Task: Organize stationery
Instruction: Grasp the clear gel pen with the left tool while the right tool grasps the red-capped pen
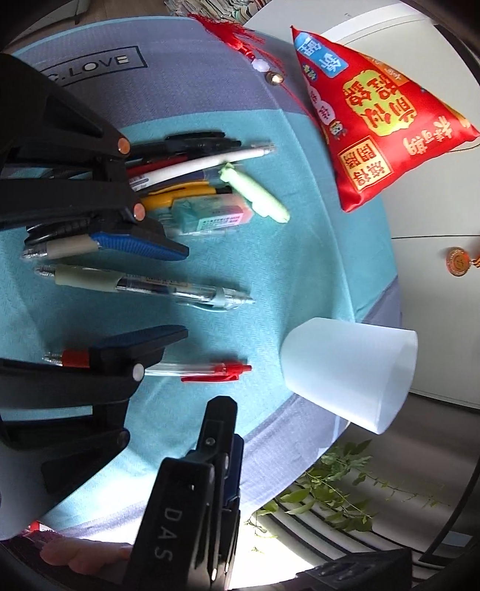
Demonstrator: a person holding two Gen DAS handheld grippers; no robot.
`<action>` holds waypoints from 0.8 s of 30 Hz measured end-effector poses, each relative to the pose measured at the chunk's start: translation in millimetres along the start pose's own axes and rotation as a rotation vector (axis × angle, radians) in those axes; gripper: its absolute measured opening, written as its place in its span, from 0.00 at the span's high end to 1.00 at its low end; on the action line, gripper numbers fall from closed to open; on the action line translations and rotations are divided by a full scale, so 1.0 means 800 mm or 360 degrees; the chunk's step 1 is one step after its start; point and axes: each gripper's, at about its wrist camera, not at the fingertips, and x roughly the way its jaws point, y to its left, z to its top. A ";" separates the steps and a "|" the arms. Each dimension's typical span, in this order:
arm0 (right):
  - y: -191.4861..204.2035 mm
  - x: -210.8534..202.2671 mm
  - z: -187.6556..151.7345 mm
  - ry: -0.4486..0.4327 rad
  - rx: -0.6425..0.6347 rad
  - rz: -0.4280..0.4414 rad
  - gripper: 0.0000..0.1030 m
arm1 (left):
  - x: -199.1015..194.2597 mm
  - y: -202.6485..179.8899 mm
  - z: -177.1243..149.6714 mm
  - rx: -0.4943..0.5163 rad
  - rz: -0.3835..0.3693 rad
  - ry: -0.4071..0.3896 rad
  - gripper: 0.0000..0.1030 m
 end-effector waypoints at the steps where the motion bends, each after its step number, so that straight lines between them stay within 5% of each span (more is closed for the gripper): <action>1: 0.001 0.001 0.000 0.0002 -0.0005 0.0002 0.57 | 0.002 -0.001 -0.002 0.0002 -0.0002 0.0015 0.68; 6: 0.009 0.006 0.006 0.0026 -0.0001 0.0017 0.57 | -0.003 -0.004 -0.010 0.0002 0.0014 0.0047 0.88; 19: 0.049 0.027 0.016 0.0052 -0.0113 -0.0057 0.57 | -0.039 -0.004 -0.060 -0.0029 -0.0051 0.0160 0.92; 20: 0.054 0.029 0.016 0.0037 -0.0155 -0.0095 0.61 | -0.040 -0.004 -0.064 -0.0031 -0.0049 0.0164 0.92; 21: 0.058 0.030 0.015 0.0023 -0.0199 -0.0129 0.75 | -0.043 -0.003 -0.067 -0.0036 -0.0048 0.0170 0.92; 24: 0.063 0.029 0.008 0.0033 -0.0268 -0.0083 0.79 | -0.049 -0.001 -0.076 -0.0046 -0.0052 0.0174 0.92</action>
